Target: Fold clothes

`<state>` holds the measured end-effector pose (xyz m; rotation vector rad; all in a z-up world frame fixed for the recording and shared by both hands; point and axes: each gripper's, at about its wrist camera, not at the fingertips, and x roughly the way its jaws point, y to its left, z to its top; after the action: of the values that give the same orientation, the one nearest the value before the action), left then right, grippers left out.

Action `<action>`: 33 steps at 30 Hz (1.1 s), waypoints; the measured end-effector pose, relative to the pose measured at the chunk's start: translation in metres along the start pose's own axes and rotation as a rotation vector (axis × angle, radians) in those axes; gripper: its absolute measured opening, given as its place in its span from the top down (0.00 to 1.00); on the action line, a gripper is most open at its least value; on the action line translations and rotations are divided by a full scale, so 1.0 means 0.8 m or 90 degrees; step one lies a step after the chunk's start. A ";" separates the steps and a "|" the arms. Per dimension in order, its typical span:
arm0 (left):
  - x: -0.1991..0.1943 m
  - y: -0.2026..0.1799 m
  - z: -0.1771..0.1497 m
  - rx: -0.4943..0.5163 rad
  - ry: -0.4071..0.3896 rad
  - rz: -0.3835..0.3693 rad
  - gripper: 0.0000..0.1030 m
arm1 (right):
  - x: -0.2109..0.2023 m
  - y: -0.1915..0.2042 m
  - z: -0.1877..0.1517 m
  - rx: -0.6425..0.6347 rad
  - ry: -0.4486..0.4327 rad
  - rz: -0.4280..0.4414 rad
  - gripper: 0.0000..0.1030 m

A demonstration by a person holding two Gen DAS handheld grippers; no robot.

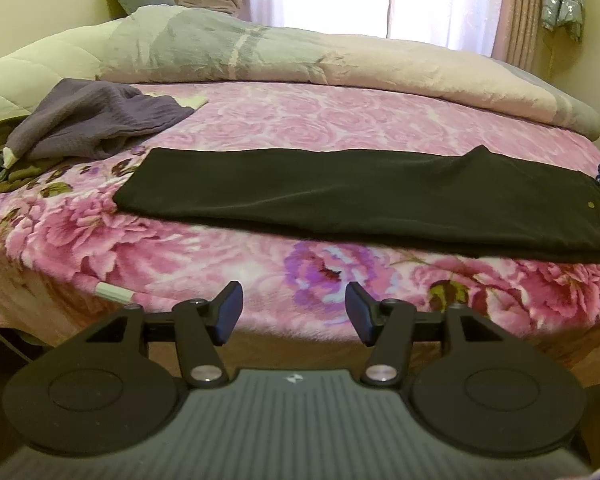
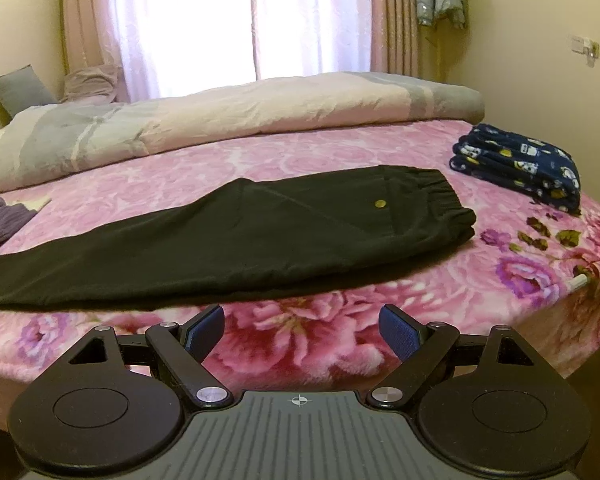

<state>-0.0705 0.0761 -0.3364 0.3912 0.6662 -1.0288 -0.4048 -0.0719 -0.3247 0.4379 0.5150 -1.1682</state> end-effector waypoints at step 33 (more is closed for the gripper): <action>-0.041 0.007 -0.019 0.009 -0.020 -0.002 0.47 | -0.040 0.078 -0.032 -0.095 -0.011 0.091 0.16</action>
<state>-0.0820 0.1094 -0.3259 0.3862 0.6308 -1.0407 -0.3596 -0.0123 -0.3228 0.3305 0.5437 -0.9876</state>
